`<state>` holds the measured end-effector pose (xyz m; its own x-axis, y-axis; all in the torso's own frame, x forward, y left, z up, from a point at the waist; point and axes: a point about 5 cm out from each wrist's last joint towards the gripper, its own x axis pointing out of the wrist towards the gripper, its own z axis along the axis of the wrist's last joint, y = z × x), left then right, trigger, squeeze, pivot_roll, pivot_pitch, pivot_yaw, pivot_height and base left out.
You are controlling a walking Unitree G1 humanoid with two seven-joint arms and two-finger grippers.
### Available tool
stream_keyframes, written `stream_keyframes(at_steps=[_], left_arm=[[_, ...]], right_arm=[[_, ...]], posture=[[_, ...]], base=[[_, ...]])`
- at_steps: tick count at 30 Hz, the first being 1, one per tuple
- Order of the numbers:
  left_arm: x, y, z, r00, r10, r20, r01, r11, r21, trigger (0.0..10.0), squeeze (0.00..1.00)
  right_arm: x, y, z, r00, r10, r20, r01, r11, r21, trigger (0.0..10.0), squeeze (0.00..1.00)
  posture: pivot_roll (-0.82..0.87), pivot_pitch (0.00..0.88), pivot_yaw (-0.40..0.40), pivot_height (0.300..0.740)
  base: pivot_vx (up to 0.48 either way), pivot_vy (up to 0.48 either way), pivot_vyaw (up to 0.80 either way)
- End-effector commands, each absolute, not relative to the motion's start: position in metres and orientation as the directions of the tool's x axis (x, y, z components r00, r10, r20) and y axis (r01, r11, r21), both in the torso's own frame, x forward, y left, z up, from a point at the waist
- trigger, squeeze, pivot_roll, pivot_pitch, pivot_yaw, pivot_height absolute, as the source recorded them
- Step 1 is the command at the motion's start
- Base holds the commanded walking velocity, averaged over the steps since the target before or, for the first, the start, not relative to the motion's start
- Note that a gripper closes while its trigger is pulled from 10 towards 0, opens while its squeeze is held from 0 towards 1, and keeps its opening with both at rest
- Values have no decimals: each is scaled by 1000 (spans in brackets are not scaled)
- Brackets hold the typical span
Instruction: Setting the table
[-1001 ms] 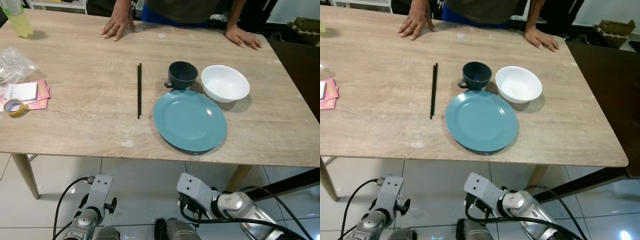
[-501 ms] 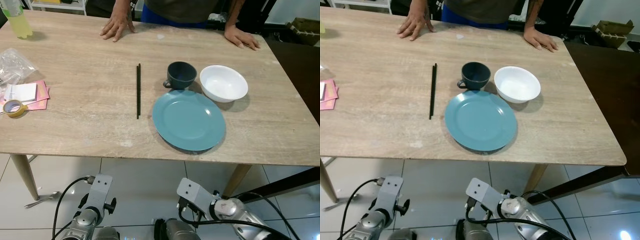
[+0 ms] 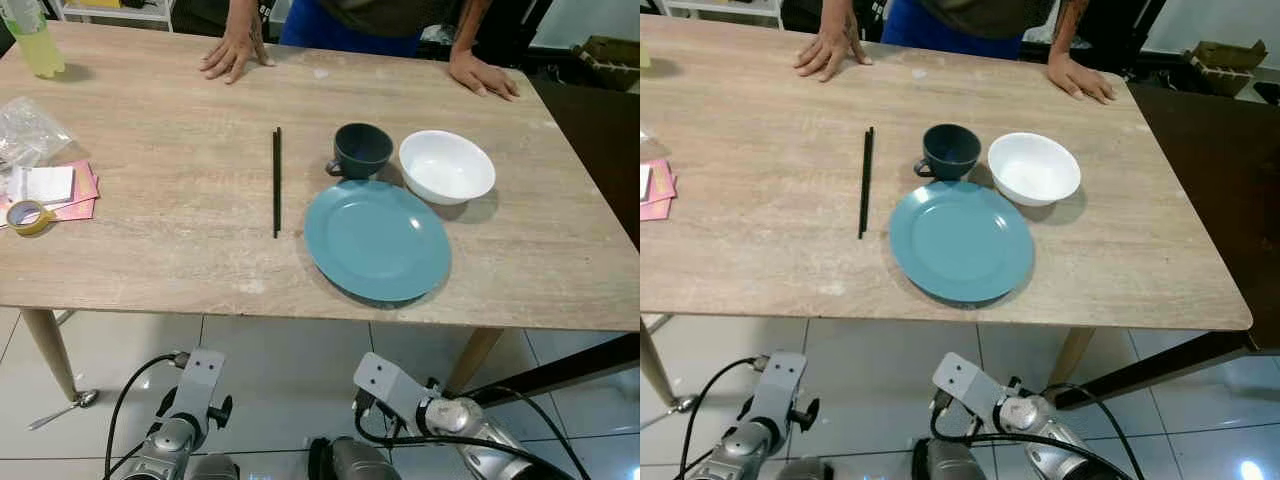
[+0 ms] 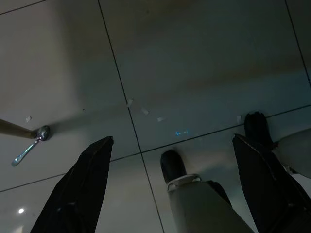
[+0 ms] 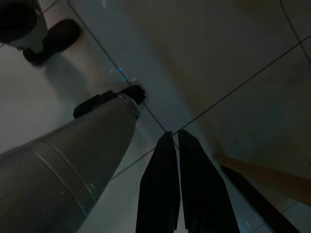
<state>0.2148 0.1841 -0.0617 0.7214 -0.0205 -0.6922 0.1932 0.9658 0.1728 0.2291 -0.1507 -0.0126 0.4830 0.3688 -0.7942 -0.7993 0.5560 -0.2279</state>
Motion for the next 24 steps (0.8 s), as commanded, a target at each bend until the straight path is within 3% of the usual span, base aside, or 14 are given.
stream_keyframes(at_steps=[1, 4, 6, 8, 10, 15, 17, 18, 20, 21, 23, 24], left_arm=[[206, 183, -68, 693, -23, -720, 207, 964, 169, 10000, 0], [207, 182, -68, 693, -25, -720, 209, 963, 168, 10000, 0], [206, 182, -68, 693, -27, -721, 212, 963, 168, 10000, 0], [206, 182, -68, 693, -27, -721, 212, 963, 168, 10000, 0], [205, 182, -68, 691, -26, -722, 213, 962, 169, 10000, 0], [205, 183, -68, 690, -27, -723, 213, 963, 167, 10000, 0], [206, 183, -68, 690, -27, -723, 212, 963, 166, 10000, 0], [206, 183, -68, 690, -27, -723, 212, 963, 166, 10000, 0], [206, 183, -68, 690, -28, -723, 211, 963, 165, 10000, 0], [206, 182, -68, 691, -29, -723, 212, 964, 164, 10000, 0], [206, 182, -68, 691, -29, -723, 212, 964, 164, 10000, 0], [206, 181, -68, 691, -33, -722, 213, 964, 160, 10000, 0]], right_arm=[[230, -147, -6, 472, 423, -773, -802, 571, -178, 10000, 0], [231, -137, 8, 440, 525, -729, -825, 558, -96, 10000, 0], [227, -118, 43, 345, 731, -589, -885, 462, 54, 10000, 0], [227, -118, 43, 345, 731, -589, -885, 462, 54, 10000, 0], [225, -107, 84, 256, 874, -413, -926, 344, 153, 10000, 0], [224, -102, 109, 213, 929, -304, -943, 277, 186, 10000, 0], [233, -97, 145, 229, 965, -128, -950, 250, 185, 10000, 0], [233, -97, 145, 229, 965, -128, -950, 250, 185, 10000, 0], [245, -97, 172, 300, 954, 7, -942, 295, 158, 10000, 0], [267, -103, 182, 467, 883, 51, -880, 458, 124, 10000, 0], [267, -103, 182, 467, 883, 51, -880, 458, 124, 10000, 0], [312, -132, 181, 802, 597, -9, -596, 802, 49, 10000, 435]], posture=[[89, 86, -43, 740], [89, 86, -43, 740], [89, 86, -42, 740], [89, 86, -42, 740], [89, 86, -42, 740], [91, 87, -42, 740], [92, 85, -44, 740], [92, 85, -44, 740], [92, 85, -44, 740], [92, 85, -44, 740], [92, 85, -44, 740], [87, 86, -41, 740]], base=[[0, 0, 0], [0, 0, 0], [0, 0, 0], [0, 0, 0], [0, 0, 0], [0, 0, 0], [0, 0, 0], [0, 0, 0], [0, 0, 0], [0, 0, 0], [0, 0, 0], [0, 0, 0]])
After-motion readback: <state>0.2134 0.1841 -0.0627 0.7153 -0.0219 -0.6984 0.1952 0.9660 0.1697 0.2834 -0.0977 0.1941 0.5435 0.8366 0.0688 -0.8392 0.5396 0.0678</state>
